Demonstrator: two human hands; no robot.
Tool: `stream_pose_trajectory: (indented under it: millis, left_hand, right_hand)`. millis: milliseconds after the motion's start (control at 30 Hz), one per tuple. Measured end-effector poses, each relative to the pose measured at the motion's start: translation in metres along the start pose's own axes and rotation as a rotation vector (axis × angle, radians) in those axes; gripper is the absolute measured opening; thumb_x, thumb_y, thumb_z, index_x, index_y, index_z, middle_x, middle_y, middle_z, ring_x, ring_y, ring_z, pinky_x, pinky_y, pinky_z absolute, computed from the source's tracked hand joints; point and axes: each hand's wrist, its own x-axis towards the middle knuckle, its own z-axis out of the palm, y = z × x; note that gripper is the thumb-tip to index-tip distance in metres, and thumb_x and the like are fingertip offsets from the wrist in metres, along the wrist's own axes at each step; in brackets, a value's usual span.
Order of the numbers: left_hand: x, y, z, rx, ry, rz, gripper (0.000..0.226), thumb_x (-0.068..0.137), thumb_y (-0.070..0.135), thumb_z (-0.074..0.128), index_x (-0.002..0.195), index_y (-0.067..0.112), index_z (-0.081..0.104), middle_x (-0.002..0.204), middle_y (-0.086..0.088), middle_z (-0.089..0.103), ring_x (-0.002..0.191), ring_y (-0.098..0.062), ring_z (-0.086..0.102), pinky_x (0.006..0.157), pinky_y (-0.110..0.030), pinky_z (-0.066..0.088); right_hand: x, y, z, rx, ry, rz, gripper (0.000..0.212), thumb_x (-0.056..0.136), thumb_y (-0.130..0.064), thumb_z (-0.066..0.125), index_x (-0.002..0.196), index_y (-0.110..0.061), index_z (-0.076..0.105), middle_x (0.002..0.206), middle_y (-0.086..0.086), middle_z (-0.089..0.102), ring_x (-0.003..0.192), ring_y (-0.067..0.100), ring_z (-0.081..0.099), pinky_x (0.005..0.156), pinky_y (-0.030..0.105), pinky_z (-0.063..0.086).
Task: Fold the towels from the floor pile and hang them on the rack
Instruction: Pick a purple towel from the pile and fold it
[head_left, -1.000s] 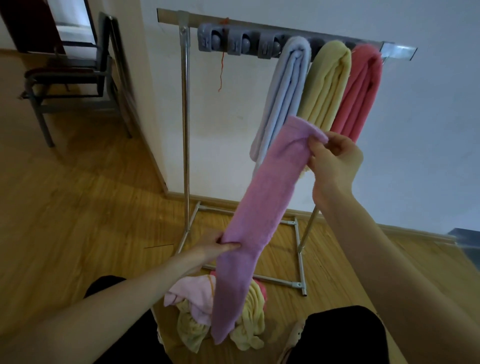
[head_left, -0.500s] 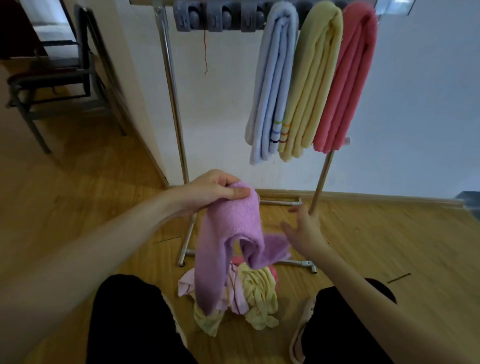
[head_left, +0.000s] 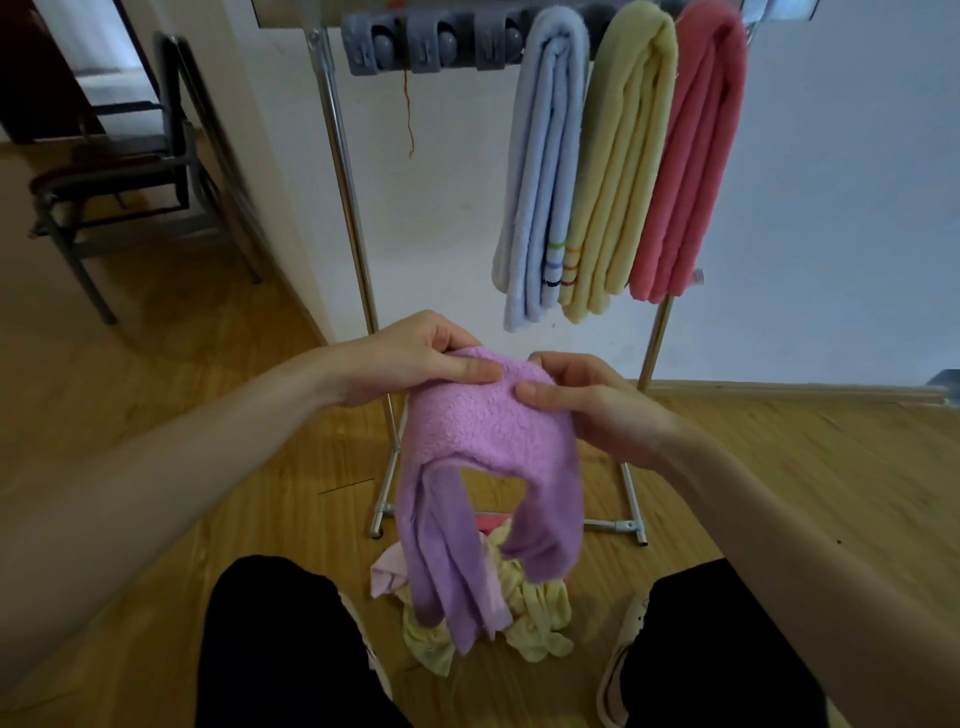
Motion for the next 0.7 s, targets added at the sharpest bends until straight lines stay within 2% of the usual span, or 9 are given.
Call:
stream_pose_trajectory:
  millis: [67, 167, 200, 267, 333, 433, 533, 633, 700]
  left_hand:
    - [-0.001, -0.006, -0.001, 0.020, 0.066, 0.002, 0.025, 0.077, 0.044, 0.065, 0.078, 0.021, 0.074, 0.070, 0.011, 0.064, 0.069, -0.003, 0.060, 0.059, -0.016, 0.043]
    - [-0.006, -0.017, -0.009, 0.045, 0.103, -0.027, 0.048, 0.072, 0.053, 0.065, 0.091, 0.011, 0.074, 0.082, -0.003, 0.067, 0.078, -0.014, 0.062, 0.067, -0.024, 0.044]
    - [-0.008, -0.020, -0.013, 0.041, 0.106, -0.048, 0.044, 0.073, 0.050, 0.067, 0.097, 0.015, 0.073, 0.084, 0.000, 0.069, 0.082, -0.014, 0.064, 0.069, -0.024, 0.047]
    - [-0.012, -0.021, -0.020, -0.034, 0.085, -0.066, 0.029, 0.081, 0.033, 0.065, 0.110, 0.026, 0.062, 0.075, 0.012, 0.068, 0.076, -0.005, 0.065, 0.065, -0.018, 0.049]
    - [-0.011, -0.018, -0.030, -0.105, 0.054, -0.062, 0.029, 0.089, 0.018, 0.060, 0.115, 0.029, 0.054, 0.074, 0.010, 0.068, 0.074, -0.003, 0.065, 0.066, -0.017, 0.051]
    - [-0.001, -0.007, -0.044, 0.122, 0.107, 0.010, 0.017, 0.093, 0.007, 0.056, 0.096, 0.020, 0.067, 0.090, 0.007, 0.069, 0.087, 0.002, 0.063, 0.080, -0.015, 0.046]
    - [0.017, 0.004, -0.056, 0.431, 0.178, 0.088, 0.038, 0.086, -0.010, 0.047, 0.076, 0.015, 0.074, 0.084, 0.004, 0.069, 0.083, 0.006, 0.060, 0.076, -0.003, 0.040]
    - [0.032, 0.012, -0.078, 0.590, 0.261, 0.094, 0.042, 0.089, -0.006, 0.045, 0.085, 0.021, 0.076, 0.091, 0.008, 0.068, 0.089, -0.002, 0.060, 0.083, -0.008, 0.039]
    - [0.042, 0.018, -0.093, 0.656, 0.298, 0.091, 0.038, 0.094, -0.001, 0.044, 0.097, 0.020, 0.075, 0.098, 0.007, 0.064, 0.097, -0.008, 0.056, 0.089, -0.017, 0.036]
  right_hand:
    - [-0.001, -0.009, -0.004, -0.009, 0.058, -0.045, 0.017, 0.084, -0.011, 0.066, 0.090, -0.001, 0.054, 0.079, 0.004, 0.055, 0.071, 0.012, 0.056, 0.057, 0.018, 0.046]
    - [-0.005, -0.011, -0.017, 0.026, 0.198, -0.045, 0.010, 0.083, -0.012, 0.065, 0.080, -0.008, 0.056, 0.075, 0.004, 0.059, 0.069, 0.014, 0.059, 0.059, 0.022, 0.048]
    - [-0.005, -0.008, -0.024, 0.042, 0.257, -0.036, 0.011, 0.082, -0.012, 0.067, 0.081, -0.007, 0.057, 0.075, 0.005, 0.060, 0.071, 0.017, 0.059, 0.062, 0.024, 0.049]
    - [-0.004, -0.004, -0.036, 0.036, 0.376, -0.017, 0.012, 0.080, -0.008, 0.067, 0.087, -0.005, 0.058, 0.079, 0.009, 0.059, 0.079, 0.024, 0.057, 0.071, 0.032, 0.047]
    - [-0.001, -0.003, -0.047, -0.037, 0.433, -0.029, 0.011, 0.082, -0.001, 0.063, 0.088, -0.009, 0.058, 0.082, 0.011, 0.059, 0.085, 0.025, 0.055, 0.076, 0.037, 0.045]
    - [0.010, -0.016, -0.054, -0.415, 0.388, -0.142, 0.033, 0.085, 0.009, 0.053, 0.105, -0.016, 0.049, 0.093, 0.012, 0.055, 0.086, 0.019, 0.052, 0.079, 0.035, 0.046]
    - [0.028, -0.039, -0.052, -0.883, 0.267, -0.369, 0.041, 0.078, 0.017, 0.043, 0.108, -0.009, 0.052, 0.099, 0.005, 0.054, 0.092, 0.016, 0.052, 0.081, 0.026, 0.045]
    - [0.050, -0.061, -0.056, -1.119, 0.138, -0.394, 0.047, 0.069, 0.019, 0.041, 0.096, -0.010, 0.066, 0.086, -0.007, 0.052, 0.087, 0.015, 0.051, 0.078, 0.025, 0.040]
    - [0.065, -0.076, -0.059, -1.234, 0.131, -0.339, 0.052, 0.071, 0.015, 0.041, 0.101, -0.016, 0.070, 0.084, -0.016, 0.046, 0.080, 0.003, 0.047, 0.073, 0.014, 0.035]
